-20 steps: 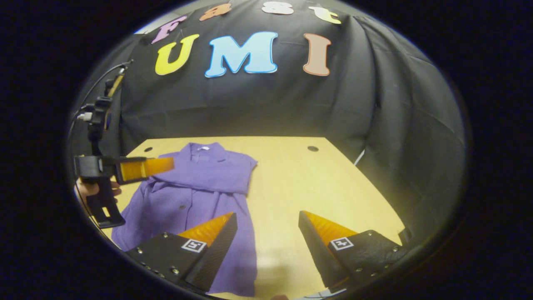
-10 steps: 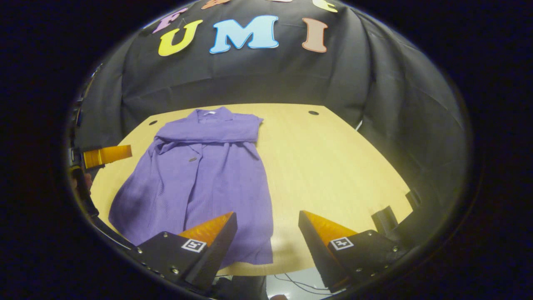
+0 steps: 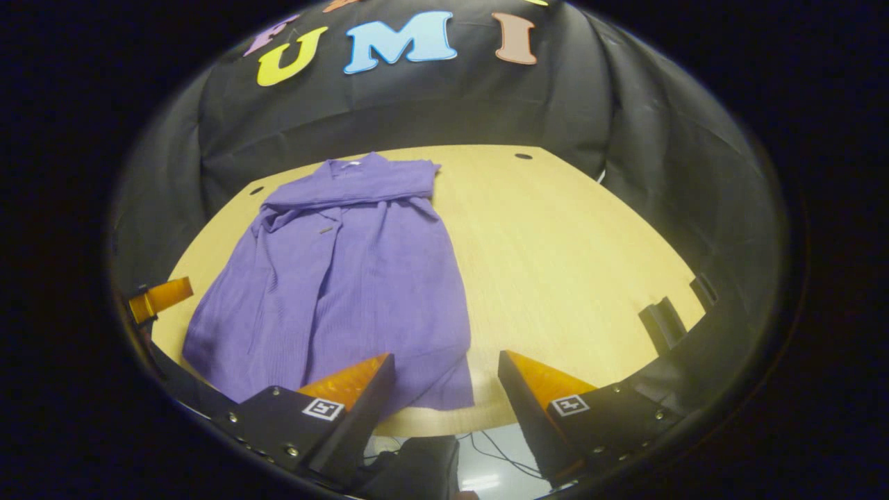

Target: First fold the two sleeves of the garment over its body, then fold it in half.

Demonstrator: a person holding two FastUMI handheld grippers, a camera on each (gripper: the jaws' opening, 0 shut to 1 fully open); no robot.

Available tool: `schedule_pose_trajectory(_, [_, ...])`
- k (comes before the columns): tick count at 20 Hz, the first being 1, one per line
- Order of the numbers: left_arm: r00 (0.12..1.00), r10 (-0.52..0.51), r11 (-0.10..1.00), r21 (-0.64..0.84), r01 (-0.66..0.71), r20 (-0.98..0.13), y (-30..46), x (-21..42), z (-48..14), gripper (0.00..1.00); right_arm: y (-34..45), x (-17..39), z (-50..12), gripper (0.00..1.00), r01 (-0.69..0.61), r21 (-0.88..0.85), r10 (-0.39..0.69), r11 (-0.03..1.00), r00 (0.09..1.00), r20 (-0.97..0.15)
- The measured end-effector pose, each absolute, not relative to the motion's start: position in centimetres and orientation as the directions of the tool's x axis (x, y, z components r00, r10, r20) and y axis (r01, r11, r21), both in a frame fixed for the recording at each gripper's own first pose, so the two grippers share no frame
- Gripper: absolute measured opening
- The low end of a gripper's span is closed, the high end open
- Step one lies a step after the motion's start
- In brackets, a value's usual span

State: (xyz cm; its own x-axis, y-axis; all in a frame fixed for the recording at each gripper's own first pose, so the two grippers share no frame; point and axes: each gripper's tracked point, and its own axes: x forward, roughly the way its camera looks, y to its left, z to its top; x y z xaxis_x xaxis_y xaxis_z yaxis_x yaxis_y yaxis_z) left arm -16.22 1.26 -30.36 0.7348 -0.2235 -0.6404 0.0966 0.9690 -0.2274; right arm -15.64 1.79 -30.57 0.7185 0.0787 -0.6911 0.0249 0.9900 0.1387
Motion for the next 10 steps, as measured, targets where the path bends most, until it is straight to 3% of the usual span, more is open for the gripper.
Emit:
schedule_pose_trajectory(5, [0.687,-0.206,0.973,-0.223,0.065,-0.697,4.1,-19.7,-33.3,0.94,2.1,-15.5,-31.4,0.9,0.028,0.133,0.075,0.991,0.703,-0.708])
schedule_pose_trajectory(10, [0.652,-0.186,0.979,-0.195,0.059,-0.735,5.8,-22.1,-35.5,0.98,2.9,-15.5,-32.3,0.92,0.064,0.181,0.089,0.981,0.684,-0.724])
